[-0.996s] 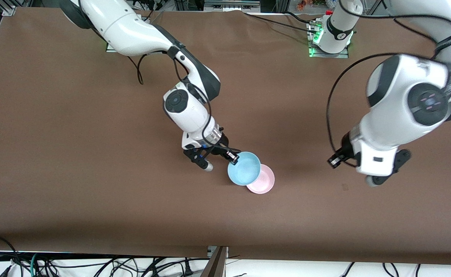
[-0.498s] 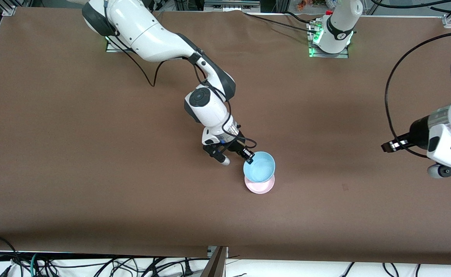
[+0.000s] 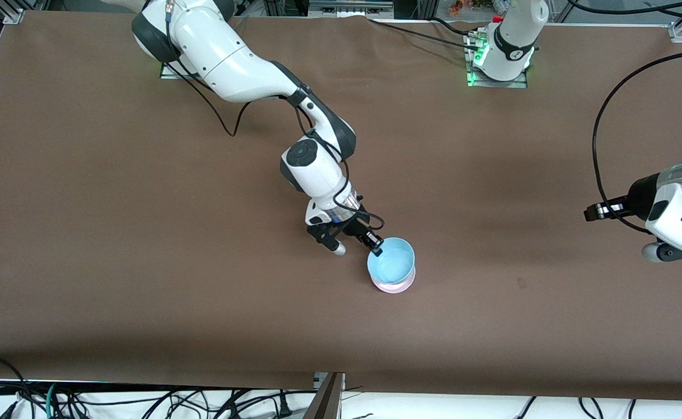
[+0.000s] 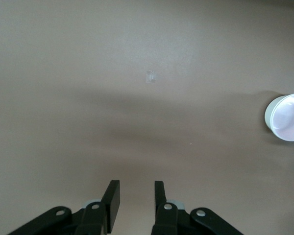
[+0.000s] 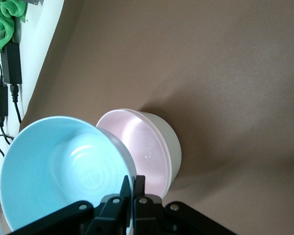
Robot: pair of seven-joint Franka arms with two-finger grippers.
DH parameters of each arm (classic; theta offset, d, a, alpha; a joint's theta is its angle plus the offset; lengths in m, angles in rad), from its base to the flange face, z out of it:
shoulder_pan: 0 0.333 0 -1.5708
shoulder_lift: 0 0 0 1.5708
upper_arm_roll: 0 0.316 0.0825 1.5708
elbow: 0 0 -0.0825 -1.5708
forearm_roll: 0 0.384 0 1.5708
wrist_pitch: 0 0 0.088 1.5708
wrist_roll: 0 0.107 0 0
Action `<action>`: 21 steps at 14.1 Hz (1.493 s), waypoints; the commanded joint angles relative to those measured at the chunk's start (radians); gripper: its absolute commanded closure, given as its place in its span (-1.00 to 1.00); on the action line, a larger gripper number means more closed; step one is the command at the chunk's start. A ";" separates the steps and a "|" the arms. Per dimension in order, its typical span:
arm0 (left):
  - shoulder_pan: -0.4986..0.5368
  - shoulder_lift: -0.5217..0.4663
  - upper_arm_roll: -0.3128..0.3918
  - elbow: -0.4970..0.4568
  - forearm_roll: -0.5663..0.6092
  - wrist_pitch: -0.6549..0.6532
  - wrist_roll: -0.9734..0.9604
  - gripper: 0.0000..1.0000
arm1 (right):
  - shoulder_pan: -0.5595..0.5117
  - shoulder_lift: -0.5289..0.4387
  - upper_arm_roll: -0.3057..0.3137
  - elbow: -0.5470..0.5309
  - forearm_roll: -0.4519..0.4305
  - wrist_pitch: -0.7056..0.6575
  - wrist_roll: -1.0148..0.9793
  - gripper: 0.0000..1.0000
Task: Stack pink and blue bowls on white bowl
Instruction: 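Lower the blue bowl into the pink bowl with the right gripper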
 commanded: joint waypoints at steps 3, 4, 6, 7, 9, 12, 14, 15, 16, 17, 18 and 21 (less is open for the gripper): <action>0.017 -0.182 -0.002 -0.285 -0.012 0.160 0.044 0.23 | 0.011 0.065 -0.008 0.081 -0.002 0.031 0.004 1.00; 0.017 -0.182 -0.002 -0.283 -0.012 0.160 0.045 0.21 | 0.011 0.067 -0.008 0.079 -0.002 0.031 -0.007 1.00; 0.019 -0.184 -0.002 -0.288 -0.010 0.160 0.045 0.08 | 0.011 0.067 -0.008 0.079 -0.002 0.029 -0.031 1.00; 0.019 -0.185 -0.002 -0.289 -0.010 0.160 0.045 0.06 | 0.011 0.068 -0.009 0.079 -0.004 0.028 -0.039 1.00; 0.019 -0.185 -0.002 -0.291 -0.010 0.158 0.045 0.02 | 0.011 0.068 -0.014 0.078 -0.005 0.023 -0.051 1.00; 0.019 -0.185 -0.002 -0.291 -0.010 0.158 0.045 0.01 | 0.012 0.067 -0.014 0.075 -0.040 -0.005 -0.063 1.00; 0.020 -0.185 -0.002 -0.293 -0.010 0.157 0.045 0.01 | 0.012 0.067 -0.016 0.075 -0.050 -0.011 -0.065 1.00; 0.023 -0.185 -0.002 -0.293 -0.012 0.158 0.045 0.01 | 0.012 0.067 -0.016 0.075 -0.051 -0.012 -0.065 1.00; 0.023 -0.185 -0.004 -0.293 -0.010 0.158 0.045 0.00 | 0.012 0.067 -0.017 0.075 -0.060 -0.023 -0.067 1.00; 0.025 -0.184 -0.002 -0.294 -0.010 0.158 0.045 0.00 | 0.012 0.065 -0.023 0.075 -0.083 -0.052 -0.071 1.00; 0.025 -0.184 -0.002 -0.294 -0.010 0.158 0.045 0.00 | 0.012 0.062 -0.025 0.076 -0.093 -0.077 -0.074 1.00; 0.027 -0.184 -0.004 -0.296 -0.010 0.158 0.045 0.00 | 0.012 0.062 -0.025 0.078 -0.093 -0.083 -0.074 1.00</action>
